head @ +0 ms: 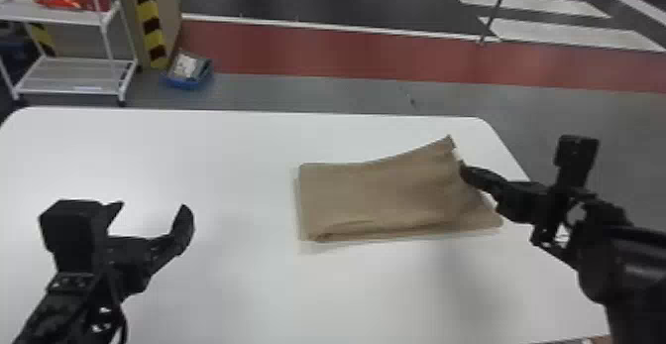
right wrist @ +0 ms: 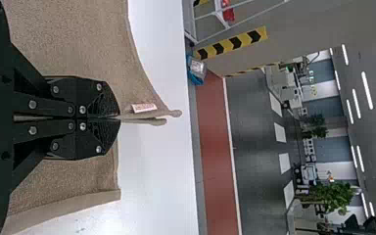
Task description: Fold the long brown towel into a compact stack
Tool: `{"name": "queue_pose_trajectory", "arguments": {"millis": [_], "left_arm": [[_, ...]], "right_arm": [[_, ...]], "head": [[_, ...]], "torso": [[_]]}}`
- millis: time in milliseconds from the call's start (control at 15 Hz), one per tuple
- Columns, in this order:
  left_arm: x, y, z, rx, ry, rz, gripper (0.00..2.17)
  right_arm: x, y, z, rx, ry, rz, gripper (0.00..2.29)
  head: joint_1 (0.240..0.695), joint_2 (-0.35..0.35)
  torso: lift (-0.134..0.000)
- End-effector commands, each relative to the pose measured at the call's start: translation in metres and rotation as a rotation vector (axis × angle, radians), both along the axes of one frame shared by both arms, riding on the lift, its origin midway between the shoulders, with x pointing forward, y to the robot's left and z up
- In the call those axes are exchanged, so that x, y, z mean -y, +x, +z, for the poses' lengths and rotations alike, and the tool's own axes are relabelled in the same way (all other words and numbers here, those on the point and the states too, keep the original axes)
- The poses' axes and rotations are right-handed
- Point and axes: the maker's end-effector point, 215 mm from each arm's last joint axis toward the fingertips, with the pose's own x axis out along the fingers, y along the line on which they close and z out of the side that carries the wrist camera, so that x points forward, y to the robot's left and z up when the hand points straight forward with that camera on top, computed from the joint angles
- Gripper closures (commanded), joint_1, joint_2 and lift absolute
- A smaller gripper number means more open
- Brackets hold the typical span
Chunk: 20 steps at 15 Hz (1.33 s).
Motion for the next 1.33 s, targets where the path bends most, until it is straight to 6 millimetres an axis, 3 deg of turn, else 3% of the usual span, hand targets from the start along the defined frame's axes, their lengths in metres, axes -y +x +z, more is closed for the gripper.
{"name": "queue_pose_trajectory", "arguments": {"millis": [0,133,267,333,667,800,867,1067,1133,1200,1267], "left_arm": [[0.0,0.001,-0.001,-0.001,-0.001,0.003,0.07],[0.003,0.004,-0.006,-0.008,-0.002,-0.003,0.07],[0.005,0.003,-0.008,-0.012,-0.003,-0.007,0.07],[0.005,0.003,-0.011,-0.016,-0.001,-0.007,0.07],[0.003,0.005,-0.008,-0.011,0.003,-0.004,0.07],[0.004,0.004,-0.009,-0.013,0.002,-0.006,0.07],[0.004,0.003,-0.01,-0.014,0.002,-0.005,0.07],[0.004,0.003,-0.011,-0.016,0.004,-0.007,0.07],[0.005,0.003,-0.012,-0.018,0.003,-0.008,0.07],[0.006,0.003,-0.01,-0.015,0.003,-0.01,0.07],[0.007,0.003,-0.01,-0.015,0.004,-0.011,0.07]], "right_arm": [[0.012,-0.012,0.015,-0.03,0.024,-0.024,1.15],[0.02,-0.012,0.021,-0.021,0.0,-0.034,1.15],[0.023,-0.014,0.008,-0.041,0.0,-0.043,1.15],[0.025,-0.014,0.011,-0.018,0.001,-0.049,1.15],[0.031,-0.006,0.046,0.007,0.031,-0.053,1.15],[0.049,-0.006,0.058,0.021,0.026,-0.077,1.15],[0.054,-0.006,0.058,0.021,0.015,-0.086,1.15],[0.065,-0.013,0.019,-0.031,0.017,-0.104,1.14],[0.067,-0.015,0.001,-0.069,0.011,-0.114,0.95],[0.071,-0.017,-0.014,-0.103,-0.009,-0.132,0.21],[0.075,-0.019,-0.021,-0.118,-0.024,-0.151,0.0]], "head": [[0.695,-0.195],[0.695,-0.211],[0.695,-0.219],[0.695,-0.224],[0.695,-0.232],[0.695,-0.233],[0.695,-0.243],[0.695,-0.259],[0.695,-0.263],[0.695,-0.267],[0.695,-0.272]], "torso": [[-0.125],[-0.125],[-0.125],[-0.125],[-0.125],[-0.125],[-0.125],[-0.125],[-0.125],[-0.125],[-0.125]]}}
